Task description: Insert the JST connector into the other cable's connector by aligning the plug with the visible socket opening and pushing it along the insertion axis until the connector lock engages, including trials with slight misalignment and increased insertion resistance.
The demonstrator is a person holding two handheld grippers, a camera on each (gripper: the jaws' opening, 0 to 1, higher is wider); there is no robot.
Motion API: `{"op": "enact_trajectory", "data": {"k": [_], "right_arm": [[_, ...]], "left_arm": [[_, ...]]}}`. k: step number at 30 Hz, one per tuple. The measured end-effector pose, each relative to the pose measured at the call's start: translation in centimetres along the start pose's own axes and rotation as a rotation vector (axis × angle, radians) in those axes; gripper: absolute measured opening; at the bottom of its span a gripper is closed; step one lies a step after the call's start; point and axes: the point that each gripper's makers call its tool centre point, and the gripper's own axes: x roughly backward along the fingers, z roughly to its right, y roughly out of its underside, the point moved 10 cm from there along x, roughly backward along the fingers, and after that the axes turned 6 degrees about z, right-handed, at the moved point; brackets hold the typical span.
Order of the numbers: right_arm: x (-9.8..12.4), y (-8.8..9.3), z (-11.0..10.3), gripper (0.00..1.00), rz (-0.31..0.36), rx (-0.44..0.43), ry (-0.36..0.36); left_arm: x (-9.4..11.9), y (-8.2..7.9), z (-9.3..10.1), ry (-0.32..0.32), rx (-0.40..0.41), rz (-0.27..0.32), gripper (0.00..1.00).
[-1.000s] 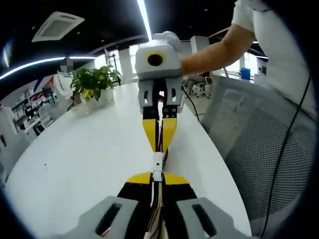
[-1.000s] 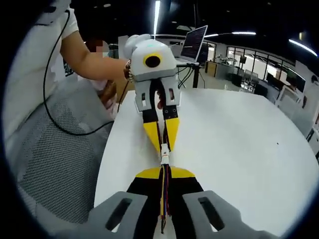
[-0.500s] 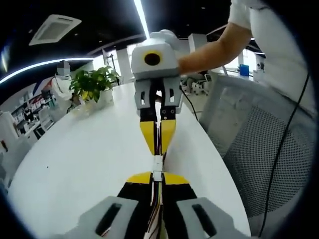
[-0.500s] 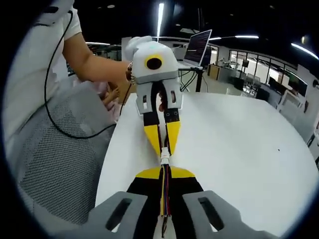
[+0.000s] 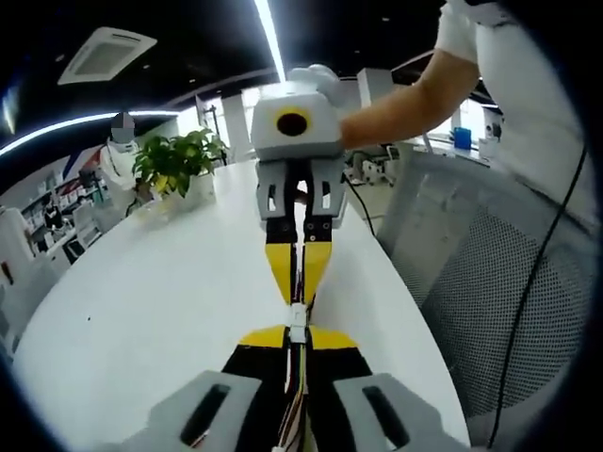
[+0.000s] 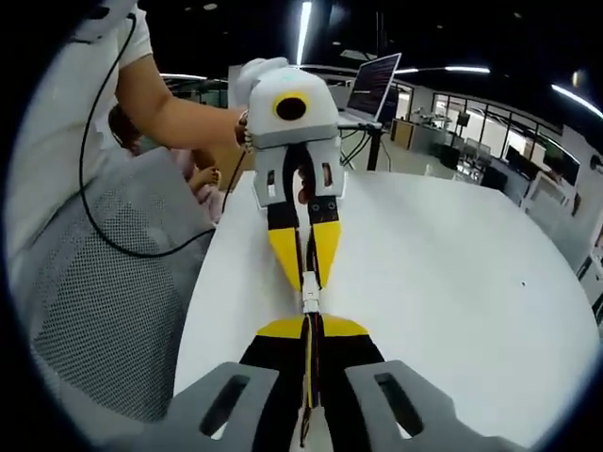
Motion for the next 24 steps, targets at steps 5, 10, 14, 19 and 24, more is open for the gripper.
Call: {"op": "enact_trajectory", "data": {"k": [5, 10, 14, 19, 24], "right_arm": [[-0.12, 0.09, 0.04, 0.01, -0.004, -0.01, 0.0], [-0.14, 0.04, 0.13, 0.01, -0.001, -0.008, 0.008], [-0.09, -0.09, 0.18, 0.01, 0.005, -0.014, 0.012], [-0.62, -0.78, 0.19, 0.01, 0.017, 0.039, 0.013], [-0.64, -0.42, 0.17, 0.01, 0.027, 0.01, 0.002]], "left_arm": [[-0.12, 0.12, 0.04, 0.003, 0.001, -0.005, 0.0], [-0.07, 0.13, -0.08, -0.002, 0.001, -0.003, 0.0], [-0.06, 0.12, -0.14, -0.004, 0.005, 0.001, 0.0], [-0.74, -0.09, -0.09, 0.0, -0.008, 0.002, 0.0], [-0.93, 0.23, -0.2, 0.004, -0.009, -0.011, 0.0]]}}
